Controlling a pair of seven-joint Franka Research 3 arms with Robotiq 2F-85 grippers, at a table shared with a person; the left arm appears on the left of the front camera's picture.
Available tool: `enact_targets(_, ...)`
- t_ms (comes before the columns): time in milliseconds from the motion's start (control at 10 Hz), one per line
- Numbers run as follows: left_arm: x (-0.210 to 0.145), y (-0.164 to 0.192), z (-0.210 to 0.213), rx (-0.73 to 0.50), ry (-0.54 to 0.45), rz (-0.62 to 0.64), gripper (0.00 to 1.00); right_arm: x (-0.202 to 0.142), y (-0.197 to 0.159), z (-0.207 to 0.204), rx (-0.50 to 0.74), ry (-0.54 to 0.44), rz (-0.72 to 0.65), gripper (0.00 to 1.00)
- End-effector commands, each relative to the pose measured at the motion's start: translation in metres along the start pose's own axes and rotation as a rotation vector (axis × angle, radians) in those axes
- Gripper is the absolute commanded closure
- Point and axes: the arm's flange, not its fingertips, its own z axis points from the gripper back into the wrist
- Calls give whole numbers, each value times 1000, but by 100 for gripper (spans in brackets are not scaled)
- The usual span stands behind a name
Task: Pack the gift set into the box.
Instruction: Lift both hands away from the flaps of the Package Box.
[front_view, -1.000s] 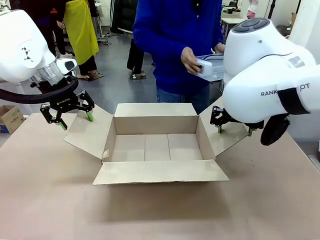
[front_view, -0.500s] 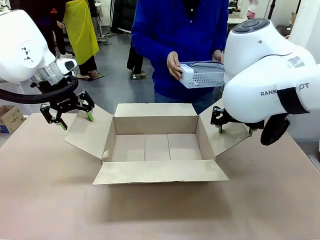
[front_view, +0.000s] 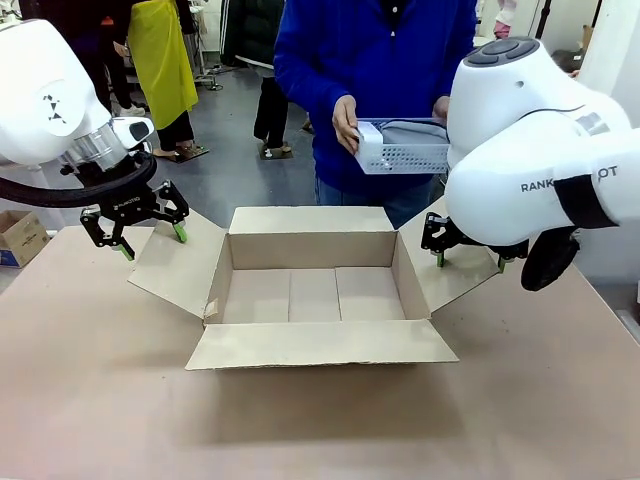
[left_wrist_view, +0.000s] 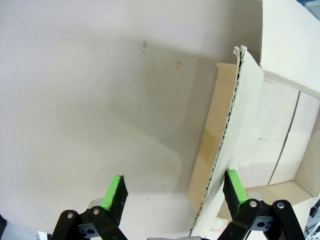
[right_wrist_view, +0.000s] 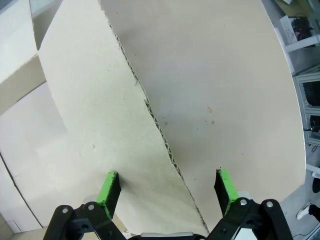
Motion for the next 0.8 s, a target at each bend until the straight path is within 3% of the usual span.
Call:
enact_targets(0, -1, 0, 2, 16, -13, 9, 0, 4, 2, 0, -12, -13, 5, 0)
enact_targets(700, -1, 0, 2, 16, -13, 9, 0, 4, 2, 0, -12, -13, 5, 0)
